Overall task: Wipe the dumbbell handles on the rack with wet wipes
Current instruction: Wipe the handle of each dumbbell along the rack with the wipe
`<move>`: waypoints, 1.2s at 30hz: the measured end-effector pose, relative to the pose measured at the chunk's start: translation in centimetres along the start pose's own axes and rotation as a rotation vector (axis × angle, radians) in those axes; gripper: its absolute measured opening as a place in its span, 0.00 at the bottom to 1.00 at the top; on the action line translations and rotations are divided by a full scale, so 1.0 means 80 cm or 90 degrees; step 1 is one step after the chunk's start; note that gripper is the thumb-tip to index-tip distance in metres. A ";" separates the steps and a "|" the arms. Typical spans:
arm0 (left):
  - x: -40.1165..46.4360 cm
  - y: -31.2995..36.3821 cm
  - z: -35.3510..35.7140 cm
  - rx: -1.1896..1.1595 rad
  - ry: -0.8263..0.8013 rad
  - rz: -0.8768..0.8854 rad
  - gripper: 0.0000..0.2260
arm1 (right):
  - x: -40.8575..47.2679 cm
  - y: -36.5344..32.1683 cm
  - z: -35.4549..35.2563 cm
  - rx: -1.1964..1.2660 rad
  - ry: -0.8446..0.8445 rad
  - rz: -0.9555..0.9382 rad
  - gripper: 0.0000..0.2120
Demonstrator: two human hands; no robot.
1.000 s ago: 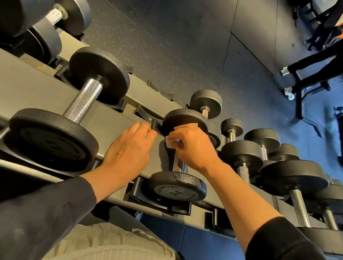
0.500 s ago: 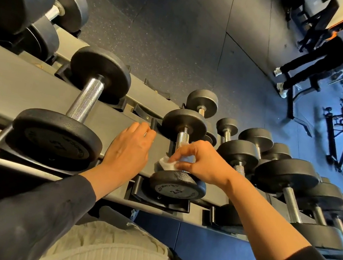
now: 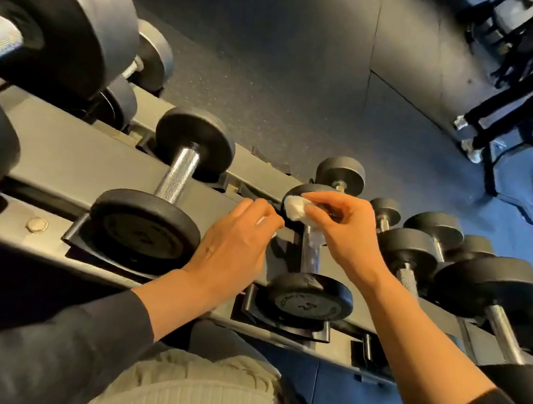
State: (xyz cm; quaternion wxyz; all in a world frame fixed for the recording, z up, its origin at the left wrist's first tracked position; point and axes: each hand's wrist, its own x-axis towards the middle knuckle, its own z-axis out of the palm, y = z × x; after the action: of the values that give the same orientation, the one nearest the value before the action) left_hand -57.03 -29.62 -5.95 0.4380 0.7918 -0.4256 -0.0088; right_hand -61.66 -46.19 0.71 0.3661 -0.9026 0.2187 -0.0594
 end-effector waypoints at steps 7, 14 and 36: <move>0.002 0.007 -0.058 0.145 0.079 -0.037 0.10 | 0.048 -0.042 0.057 0.054 -0.075 -0.090 0.07; 0.004 -0.030 -0.116 0.242 0.143 -0.221 0.12 | 0.075 -0.063 0.104 0.064 -0.106 -0.079 0.08; 0.006 -0.050 -0.123 0.148 0.213 -0.375 0.14 | 0.035 -0.066 0.161 0.218 -0.289 -0.120 0.07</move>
State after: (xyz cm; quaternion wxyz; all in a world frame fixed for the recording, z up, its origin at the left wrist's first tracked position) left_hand -50.26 -22.15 -2.56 0.3877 0.9153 -0.0996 0.0438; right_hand -53.84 -35.89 -5.18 0.5452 -0.8343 0.0336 0.0743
